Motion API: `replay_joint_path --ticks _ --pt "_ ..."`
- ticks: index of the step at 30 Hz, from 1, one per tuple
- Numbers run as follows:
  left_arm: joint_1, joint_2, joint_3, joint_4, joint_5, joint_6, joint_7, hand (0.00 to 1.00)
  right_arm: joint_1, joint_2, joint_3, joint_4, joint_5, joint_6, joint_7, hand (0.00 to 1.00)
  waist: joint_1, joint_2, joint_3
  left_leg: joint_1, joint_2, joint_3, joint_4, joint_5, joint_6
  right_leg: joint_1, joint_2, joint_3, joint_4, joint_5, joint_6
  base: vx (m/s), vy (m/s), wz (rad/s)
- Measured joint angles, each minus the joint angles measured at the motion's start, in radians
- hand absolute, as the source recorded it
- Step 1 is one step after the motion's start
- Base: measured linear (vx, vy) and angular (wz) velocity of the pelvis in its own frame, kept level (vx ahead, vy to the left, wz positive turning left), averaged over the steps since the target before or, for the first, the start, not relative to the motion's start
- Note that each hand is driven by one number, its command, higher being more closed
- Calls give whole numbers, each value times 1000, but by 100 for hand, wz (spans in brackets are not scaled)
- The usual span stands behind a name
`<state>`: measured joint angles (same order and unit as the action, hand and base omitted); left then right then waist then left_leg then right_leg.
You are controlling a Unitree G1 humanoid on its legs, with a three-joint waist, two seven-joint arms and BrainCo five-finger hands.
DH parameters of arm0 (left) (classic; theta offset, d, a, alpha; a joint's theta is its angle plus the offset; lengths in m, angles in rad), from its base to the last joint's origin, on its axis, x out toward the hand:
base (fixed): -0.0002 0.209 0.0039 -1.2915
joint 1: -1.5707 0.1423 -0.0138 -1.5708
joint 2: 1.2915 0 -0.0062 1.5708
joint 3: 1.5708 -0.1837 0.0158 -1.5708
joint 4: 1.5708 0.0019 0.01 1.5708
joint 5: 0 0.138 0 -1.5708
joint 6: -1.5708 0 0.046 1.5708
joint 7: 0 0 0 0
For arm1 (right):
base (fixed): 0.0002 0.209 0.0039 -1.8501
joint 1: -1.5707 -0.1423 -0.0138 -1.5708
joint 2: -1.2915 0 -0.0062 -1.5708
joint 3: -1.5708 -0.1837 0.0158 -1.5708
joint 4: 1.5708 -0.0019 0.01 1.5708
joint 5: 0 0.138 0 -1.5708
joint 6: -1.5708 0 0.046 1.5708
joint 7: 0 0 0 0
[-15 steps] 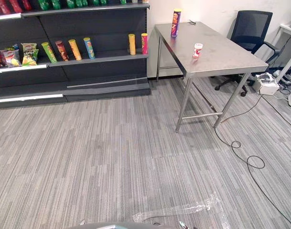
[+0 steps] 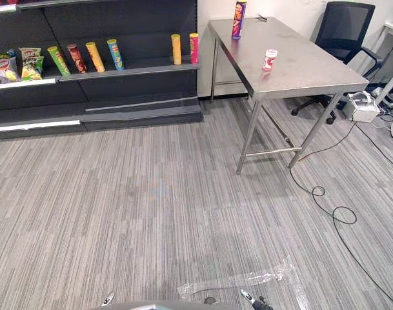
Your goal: Put the gum and the chips on the shelf.
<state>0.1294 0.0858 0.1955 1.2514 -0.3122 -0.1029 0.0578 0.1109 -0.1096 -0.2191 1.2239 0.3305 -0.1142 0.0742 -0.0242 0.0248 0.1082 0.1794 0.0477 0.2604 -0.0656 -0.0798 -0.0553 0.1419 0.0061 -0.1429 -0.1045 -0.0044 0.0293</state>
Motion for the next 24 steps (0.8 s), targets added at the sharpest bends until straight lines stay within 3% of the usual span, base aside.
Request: replay_joint_path --ticks 4,13,24 --pt "1 -1 0 0 0 -3 1 0 0 0 5 -5 8 -7 0 0 0 -4 3 0 2 3 0 0 1 -2 2 5 0 0 0 -38 -23 -5" --pt "6 -4 0 0 -1 -24 7 0 20 8 72 -53 24 -110 -56 0 0 -10 6 -2 10 13 -3 0 0 -10 12 16 -1 2 -3 -2 -31 -4" --pt "9 -5 7 0 -1 -41 6 0 20 15 77 -77 34 -115 -40 0 0 -18 7 -1 11 24 -3 -1 -1 -10 13 21 -1 2 -3 -3 -2 0"
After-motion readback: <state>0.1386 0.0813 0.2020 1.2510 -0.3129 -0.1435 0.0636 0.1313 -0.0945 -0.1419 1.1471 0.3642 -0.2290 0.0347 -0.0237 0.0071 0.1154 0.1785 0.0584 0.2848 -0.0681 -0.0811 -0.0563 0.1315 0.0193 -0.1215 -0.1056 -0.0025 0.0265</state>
